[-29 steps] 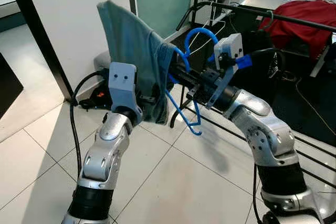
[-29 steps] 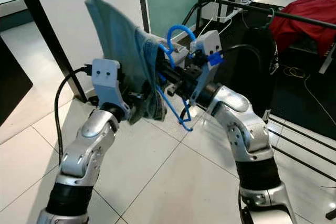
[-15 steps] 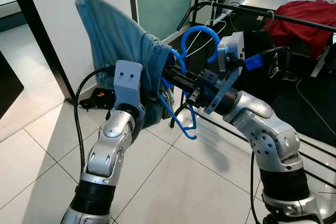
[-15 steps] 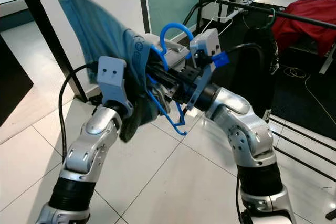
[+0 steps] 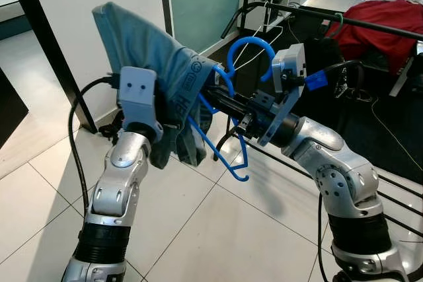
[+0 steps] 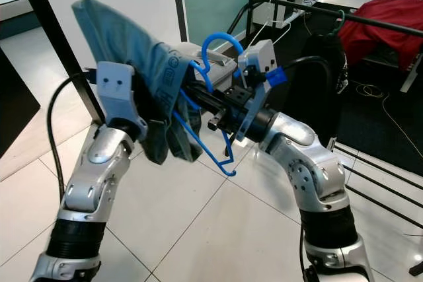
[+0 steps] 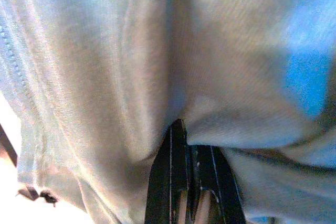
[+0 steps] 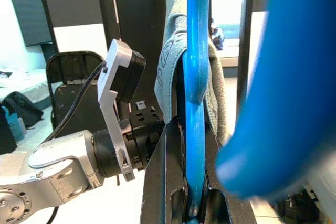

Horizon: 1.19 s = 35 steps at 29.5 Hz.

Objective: Hang hanger

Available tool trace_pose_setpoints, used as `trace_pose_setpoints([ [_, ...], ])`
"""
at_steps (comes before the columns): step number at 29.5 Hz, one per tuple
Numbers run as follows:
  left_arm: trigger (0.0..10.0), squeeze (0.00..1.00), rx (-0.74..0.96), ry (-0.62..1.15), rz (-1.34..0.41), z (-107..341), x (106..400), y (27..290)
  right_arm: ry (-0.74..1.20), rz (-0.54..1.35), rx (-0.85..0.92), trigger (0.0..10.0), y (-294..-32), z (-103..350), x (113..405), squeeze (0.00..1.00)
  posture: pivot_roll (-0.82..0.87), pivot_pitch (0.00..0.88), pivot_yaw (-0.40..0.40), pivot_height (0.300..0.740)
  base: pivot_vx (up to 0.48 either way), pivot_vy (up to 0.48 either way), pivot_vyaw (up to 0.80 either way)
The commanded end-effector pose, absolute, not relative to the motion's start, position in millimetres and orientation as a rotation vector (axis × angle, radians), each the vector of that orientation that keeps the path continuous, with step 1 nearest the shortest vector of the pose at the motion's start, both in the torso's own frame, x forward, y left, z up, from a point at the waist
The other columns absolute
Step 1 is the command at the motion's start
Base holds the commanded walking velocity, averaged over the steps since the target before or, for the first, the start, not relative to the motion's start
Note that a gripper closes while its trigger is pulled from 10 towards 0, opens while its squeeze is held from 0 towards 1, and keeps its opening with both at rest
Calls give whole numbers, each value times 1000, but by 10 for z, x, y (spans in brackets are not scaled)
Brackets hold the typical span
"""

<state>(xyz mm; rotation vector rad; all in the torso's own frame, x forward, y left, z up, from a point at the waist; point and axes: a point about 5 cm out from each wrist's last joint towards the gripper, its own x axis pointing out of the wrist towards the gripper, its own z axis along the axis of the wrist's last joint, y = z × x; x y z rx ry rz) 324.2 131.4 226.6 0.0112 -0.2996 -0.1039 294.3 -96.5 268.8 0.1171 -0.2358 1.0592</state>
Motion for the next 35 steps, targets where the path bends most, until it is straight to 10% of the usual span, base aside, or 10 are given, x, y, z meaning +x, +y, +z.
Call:
trace_pose_setpoints([
  [1,0,0,39,-322,-69,2315,3259,1419,-219,1022,78,0,-1024,2675,2975,0,-85,25,19,740,0,0,0],
  [18,0,0,98,-342,27,2404,3296,1789,-27,868,-131,0,-1521,2408,3068,0,-91,29,27,740,0,0,0],
  [29,0,0,124,-349,36,2424,3337,1833,441,1536,-175,0,-1466,1913,2074,0,-99,22,25,740,0,0,0],
  [35,0,0,165,-281,127,2306,3379,2094,205,1435,27,0,-1507,2145,2265,0,-97,8,30,740,0,0,0],
])
